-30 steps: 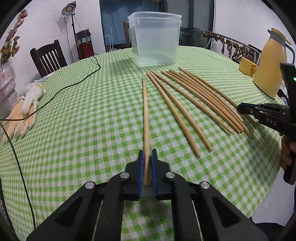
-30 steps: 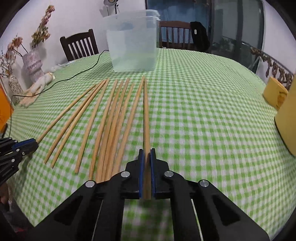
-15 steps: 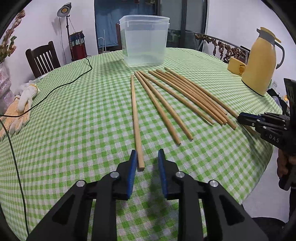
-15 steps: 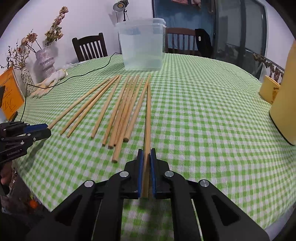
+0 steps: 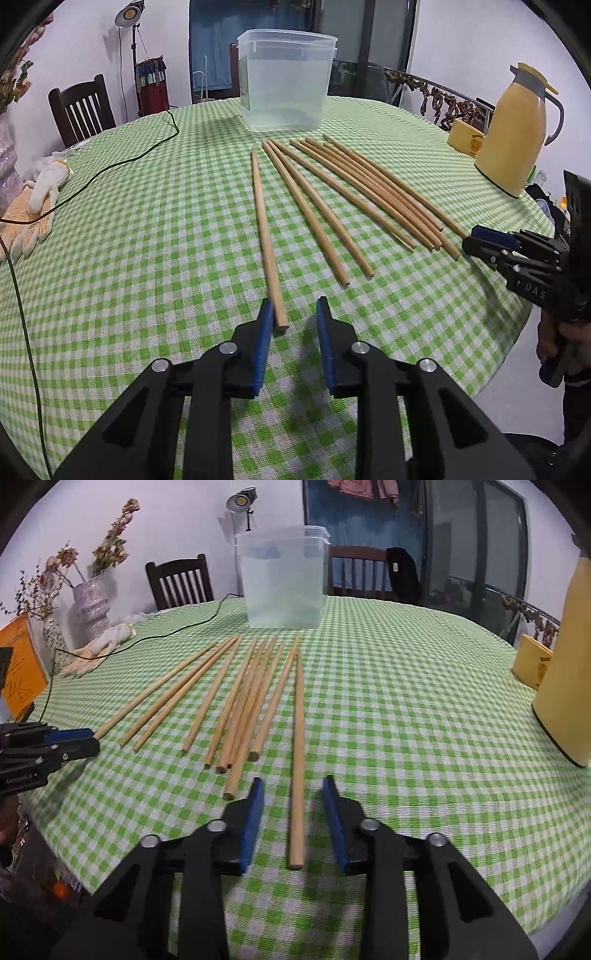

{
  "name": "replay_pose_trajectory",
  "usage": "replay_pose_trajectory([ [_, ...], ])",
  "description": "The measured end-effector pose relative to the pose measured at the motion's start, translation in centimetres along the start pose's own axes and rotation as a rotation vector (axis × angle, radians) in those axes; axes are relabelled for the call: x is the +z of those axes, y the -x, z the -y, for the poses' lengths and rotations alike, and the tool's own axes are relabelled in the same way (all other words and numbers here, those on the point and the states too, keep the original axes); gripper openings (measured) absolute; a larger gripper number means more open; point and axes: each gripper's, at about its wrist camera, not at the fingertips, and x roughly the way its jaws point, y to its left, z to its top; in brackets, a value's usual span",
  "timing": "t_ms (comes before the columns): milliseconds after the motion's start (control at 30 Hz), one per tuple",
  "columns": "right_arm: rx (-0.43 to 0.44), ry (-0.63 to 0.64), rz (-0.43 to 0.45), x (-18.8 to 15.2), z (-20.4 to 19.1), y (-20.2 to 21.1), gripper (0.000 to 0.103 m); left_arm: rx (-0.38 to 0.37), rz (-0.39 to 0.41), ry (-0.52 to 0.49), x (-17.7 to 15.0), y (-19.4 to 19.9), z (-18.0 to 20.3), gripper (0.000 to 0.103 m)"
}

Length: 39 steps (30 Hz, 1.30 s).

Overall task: Organize utensils
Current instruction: 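Close the right gripper on the chopstick and lift it off the table, then carry the chopstick in the right gripper over the clear plastic box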

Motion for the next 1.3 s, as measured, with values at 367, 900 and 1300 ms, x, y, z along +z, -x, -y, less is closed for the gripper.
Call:
replay_pose_trajectory([
  [367,-0.007,0.029,-0.008,-1.6,-0.4,1.9,0.007,0.023,0.007,0.024,0.3,1.0,-0.2,0.004],
  [900,-0.005,0.112,0.238,7.4,-0.1,8.3,0.007,0.048,0.232,-0.024,8.2,10.2,-1.7,0.004],
  [1300,0.071,0.114,0.194,18.7,2.2,5.9,0.007,-0.015,0.245,-0.057,20.9,10.0,-3.7,0.004],
])
